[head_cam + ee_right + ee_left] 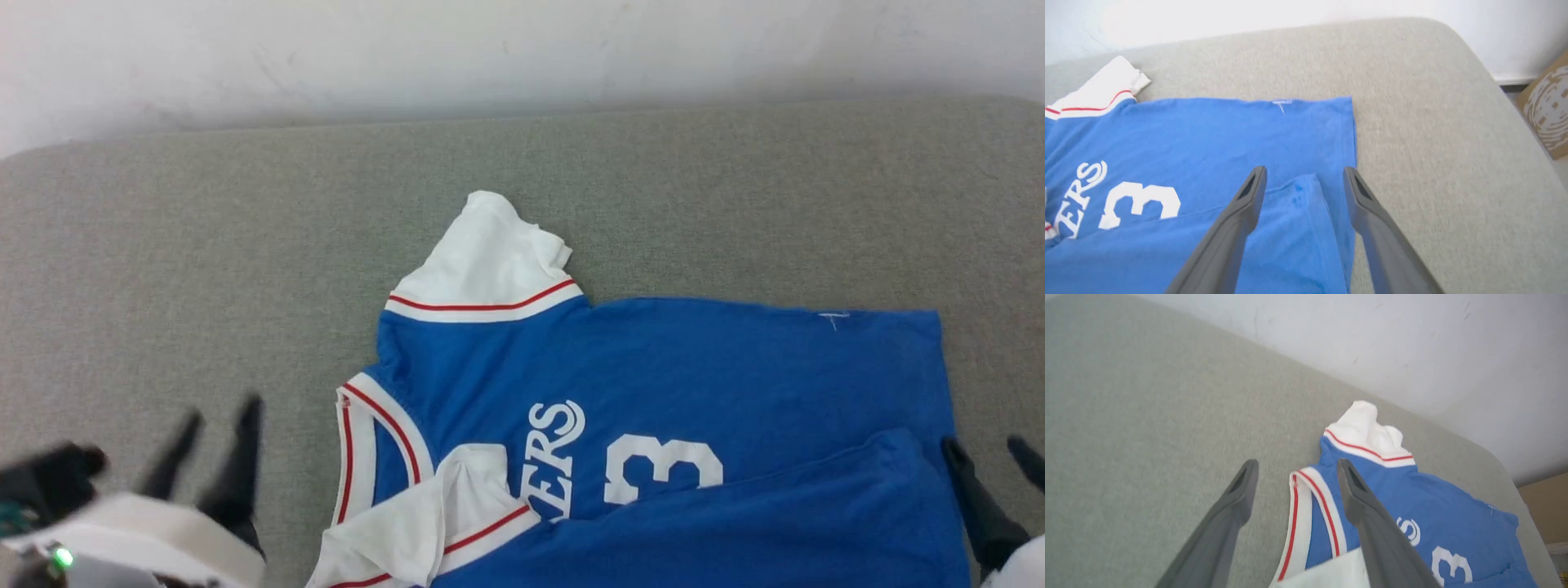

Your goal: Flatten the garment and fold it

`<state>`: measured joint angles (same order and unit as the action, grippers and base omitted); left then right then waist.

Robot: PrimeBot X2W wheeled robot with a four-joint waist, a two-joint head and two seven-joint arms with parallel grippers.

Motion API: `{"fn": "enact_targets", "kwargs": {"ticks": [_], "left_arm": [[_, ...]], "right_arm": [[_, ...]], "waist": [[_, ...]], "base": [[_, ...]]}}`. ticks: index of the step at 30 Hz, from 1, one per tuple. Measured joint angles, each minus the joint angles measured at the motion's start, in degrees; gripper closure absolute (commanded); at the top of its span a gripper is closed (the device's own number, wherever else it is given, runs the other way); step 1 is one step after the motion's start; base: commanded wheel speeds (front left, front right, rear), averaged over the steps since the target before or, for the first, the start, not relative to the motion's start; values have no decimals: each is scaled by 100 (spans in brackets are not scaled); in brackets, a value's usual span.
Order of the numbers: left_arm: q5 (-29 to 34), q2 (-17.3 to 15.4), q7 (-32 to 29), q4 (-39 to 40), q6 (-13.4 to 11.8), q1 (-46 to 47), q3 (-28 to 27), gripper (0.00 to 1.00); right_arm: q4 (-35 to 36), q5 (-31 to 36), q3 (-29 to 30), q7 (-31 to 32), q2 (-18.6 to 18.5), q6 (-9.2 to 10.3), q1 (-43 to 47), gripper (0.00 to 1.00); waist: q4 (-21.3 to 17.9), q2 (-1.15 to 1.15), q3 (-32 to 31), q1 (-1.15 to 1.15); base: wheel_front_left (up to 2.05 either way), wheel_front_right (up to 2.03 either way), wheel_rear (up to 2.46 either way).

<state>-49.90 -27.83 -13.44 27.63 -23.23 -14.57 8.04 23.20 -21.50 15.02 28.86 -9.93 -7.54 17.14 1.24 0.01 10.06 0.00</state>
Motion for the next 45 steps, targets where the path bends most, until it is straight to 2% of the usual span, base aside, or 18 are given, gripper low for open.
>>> {"fn": "enact_targets", "kwargs": {"ticks": [3, 6, 9, 12, 17, 19, 22, 26, 31, 37, 41, 42, 43, 44, 45], "left_arm": [[517, -170, 479, 254, 68, 692, -181, 0], [973, -443, 612, 265, 342, 1554, -55, 0], [1206, -630, 487, 32, 636, 2588, 175, 0], [1382, -789, 80, -404, 953, 3707, 532, 0], [1457, -825, -803, -1371, 1571, 5418, 1135, 0], [1401, -816, -1245, -1748, 1864, 5876, 1399, 0], [1149, -750, -1922, -2251, 2142, 6319, 1674, 0], [893, -699, -2524, -2695, 2349, 6679, 1836, 0], [702, -687, -3023, -3060, 2465, 6910, 1973, 0], [558, -723, -3594, -3315, 2442, 6969, 2097, 0], [534, -803, -3750, -3341, 2363, 6956, 2146, 0], [534, -827, -3755, -3340, 2359, 6953, 2150, 10], [533, -839, -3754, -3339, 2336, 6948, 2148, 59], [533, -844, -3745, -3332, 2325, 6939, 2148, 96], [532, -848, -3735, -3311, 2327, 6913, 2150, 100]], "right_arm": [[225, 208, -118, -328, 71, 0, -221, 0], [375, 448, -274, -578, 69, 0, -414, 0], [449, 598, -414, -781, 93, 0, -675, 0], [449, 697, -545, -910, 120, 0, -905, 0], [290, 788, -792, -1056, 136, 0, -1213, 0], [203, 794, -853, -1135, 148, 0, -1328, 0], [86, 823, -951, -1195, 154, 0, -1447, 0], [9, 825, -1053, -1218, 163, 0, -1508, 0], [-31, 825, -1115, -1234, 149, 0, -1638, 0], [-40, 825, -1113, -1243, 144, 0, -1692, 0], [-44, 824, -1110, -1241, 124, 0, -1723, 0], [-47, 824, -1114, -1241, 122, 0, -1740, 0], [-47, 824, -1115, -1240, 122, 0, -1764, 0], [-45, 824, -1113, -1240, 121, 0, -1789, 0], [-44, 824, -1111, -1240, 121, 0, -1808, 0]], "waist": [[-38, 0, 109, 1], [-84, 0, 267, 1], [-135, 0, 472, 1], [-196, 0, 717, 2], [-319, 0, 1163, 2], [-381, 0, 1330, 2], [-486, 0, 1565, 3], [-630, 0, 1836, 2], [-804, 0, 2128, 1], [-975, -1, 2387, 1], [-1061, -2, 2480, 1], [-1080, -2, 2492, 1], [-1098, -1, 2502, 0], [-1112, -1, 2509, 0], [-1119, -1, 2511, 0]], "base": [[0, 0, 0], [0, 0, 0], [0, 0, 0], [0, 0, 0], [0, 0, 0], [0, 0, 0], [0, 0, 0], [0, 0, 0], [0, 0, 0], [0, 0, 0], [0, 0, 0], [0, 0, 0], [0, 0, 0], [0, 0, 0], [0, 0, 0]]}}
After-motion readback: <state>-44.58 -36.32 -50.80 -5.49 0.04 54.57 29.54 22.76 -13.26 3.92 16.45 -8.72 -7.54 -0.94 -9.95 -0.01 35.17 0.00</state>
